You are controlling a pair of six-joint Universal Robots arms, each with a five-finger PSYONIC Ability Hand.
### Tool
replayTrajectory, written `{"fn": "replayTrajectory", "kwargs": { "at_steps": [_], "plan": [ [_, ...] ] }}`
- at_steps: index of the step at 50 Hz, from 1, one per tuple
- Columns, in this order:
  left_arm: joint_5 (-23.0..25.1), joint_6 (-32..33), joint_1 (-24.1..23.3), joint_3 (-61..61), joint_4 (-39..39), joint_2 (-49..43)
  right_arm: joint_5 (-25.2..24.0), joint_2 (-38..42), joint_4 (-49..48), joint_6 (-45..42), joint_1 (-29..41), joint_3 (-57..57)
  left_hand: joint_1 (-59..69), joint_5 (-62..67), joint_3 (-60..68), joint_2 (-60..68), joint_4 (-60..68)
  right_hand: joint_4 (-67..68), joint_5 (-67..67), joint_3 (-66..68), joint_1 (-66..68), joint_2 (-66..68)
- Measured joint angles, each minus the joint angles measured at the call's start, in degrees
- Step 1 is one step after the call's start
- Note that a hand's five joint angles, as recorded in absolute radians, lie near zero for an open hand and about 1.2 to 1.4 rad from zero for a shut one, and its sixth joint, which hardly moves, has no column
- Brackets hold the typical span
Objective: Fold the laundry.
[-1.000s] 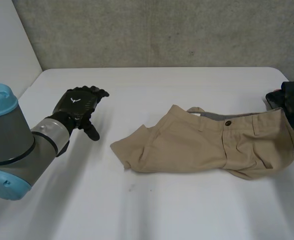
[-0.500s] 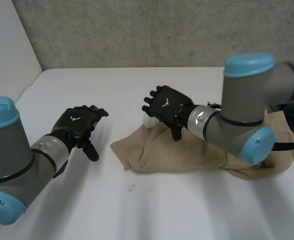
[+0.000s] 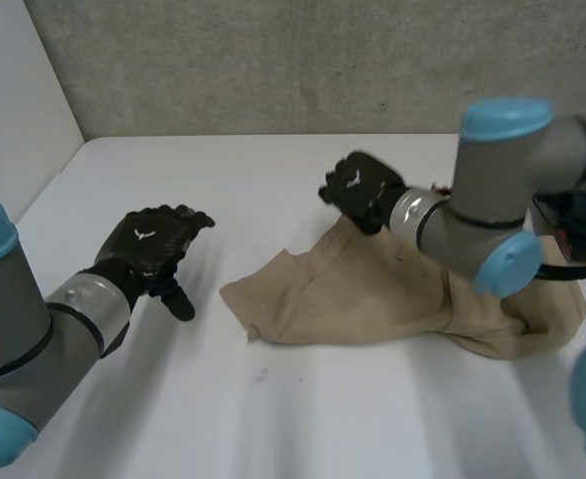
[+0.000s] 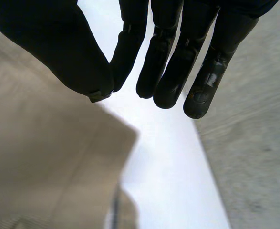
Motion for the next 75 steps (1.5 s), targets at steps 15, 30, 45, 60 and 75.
{"fn": "replayTrajectory", "kwargs": {
  "at_steps": [15, 30, 45, 60, 75],
  "plan": [
    [0.02, 0.10, -2.80, 7.17, 0.74, -10.39, 0.86, -18.39, -5.43, 7.71, -3.04, 17.20, -0.43, 0.00, -0.47, -0.43, -0.54, -38.83, -37.19, -40.13, -37.04, -40.76],
    [0.11, -0.07, -3.78, 2.84, 0.69, -7.25, 0.18, 4.82, -5.01, 1.37, -2.59, -0.17, -0.43, 0.00, -0.47, -0.43, -0.54, -54.69, -53.29, -55.58, -45.43, -54.85],
    [0.23, 0.00, -3.57, 1.56, 0.64, -6.56, -3.70, 17.04, -0.42, 1.38, -2.72, -12.25, -0.43, 0.00, -0.47, -0.43, -0.54, -30.01, -31.46, -29.49, -23.53, -28.15],
    [0.23, 0.14, -3.10, 2.94, 0.78, -6.52, -1.20, -0.48, -6.81, 6.15, -3.33, 0.70, -0.43, 0.00, -0.47, -0.43, -0.54, 0.03, -0.76, -0.57, -1.17, 0.24],
    [0.78, 0.60, -3.72, 5.35, 1.13, -11.19, -1.24, -16.51, -6.73, 10.54, -5.06, 21.13, -0.43, 0.00, -0.47, -0.43, -0.54, 0.05, -0.76, 0.46, -1.17, 0.24]
  ]
}}
